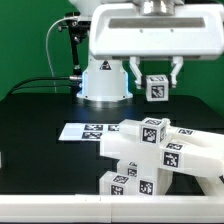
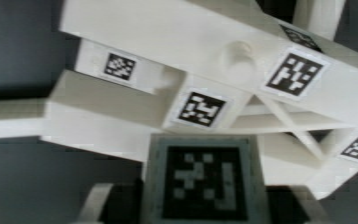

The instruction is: Assemble chair

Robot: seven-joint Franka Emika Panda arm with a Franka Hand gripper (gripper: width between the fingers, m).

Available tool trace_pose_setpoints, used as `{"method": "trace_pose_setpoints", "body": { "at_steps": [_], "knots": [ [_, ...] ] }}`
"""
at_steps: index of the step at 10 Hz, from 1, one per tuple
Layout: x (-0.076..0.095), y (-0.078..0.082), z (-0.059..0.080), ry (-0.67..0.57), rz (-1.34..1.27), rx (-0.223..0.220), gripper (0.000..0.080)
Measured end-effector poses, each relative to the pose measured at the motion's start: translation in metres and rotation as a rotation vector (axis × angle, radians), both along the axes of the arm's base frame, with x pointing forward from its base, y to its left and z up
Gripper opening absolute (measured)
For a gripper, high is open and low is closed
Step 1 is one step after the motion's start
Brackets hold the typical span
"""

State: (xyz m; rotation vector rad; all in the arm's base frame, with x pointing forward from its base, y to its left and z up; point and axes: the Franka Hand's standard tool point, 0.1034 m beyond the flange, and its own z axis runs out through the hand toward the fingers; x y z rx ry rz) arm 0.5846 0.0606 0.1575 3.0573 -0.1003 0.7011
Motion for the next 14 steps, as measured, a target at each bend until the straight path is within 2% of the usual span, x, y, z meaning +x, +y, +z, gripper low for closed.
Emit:
{"method": "trace_pose_setpoints", "body": {
  "at_steps": [1,2,5,8,12,14],
  "knots": [
    [0.001,0.006,-0.006,-0.034,0.015,-0.01,0.0284],
    [0.002,0.002,-0.006,-0.038,0.034,-0.026,0.0284],
    [0.001,0.003,-0.007,-0.039,0.037,-0.027,0.0284],
    [-0.011,0.007,-0.016,-0.054,0.053,-0.034,0.0284],
    [-0.015,0.007,-0.028,-0.041,0.067,-0.047,0.0284],
    [-0.015,0.011,-0.029,-0.042,0.071,-0.045,0.0284]
  ]
}}
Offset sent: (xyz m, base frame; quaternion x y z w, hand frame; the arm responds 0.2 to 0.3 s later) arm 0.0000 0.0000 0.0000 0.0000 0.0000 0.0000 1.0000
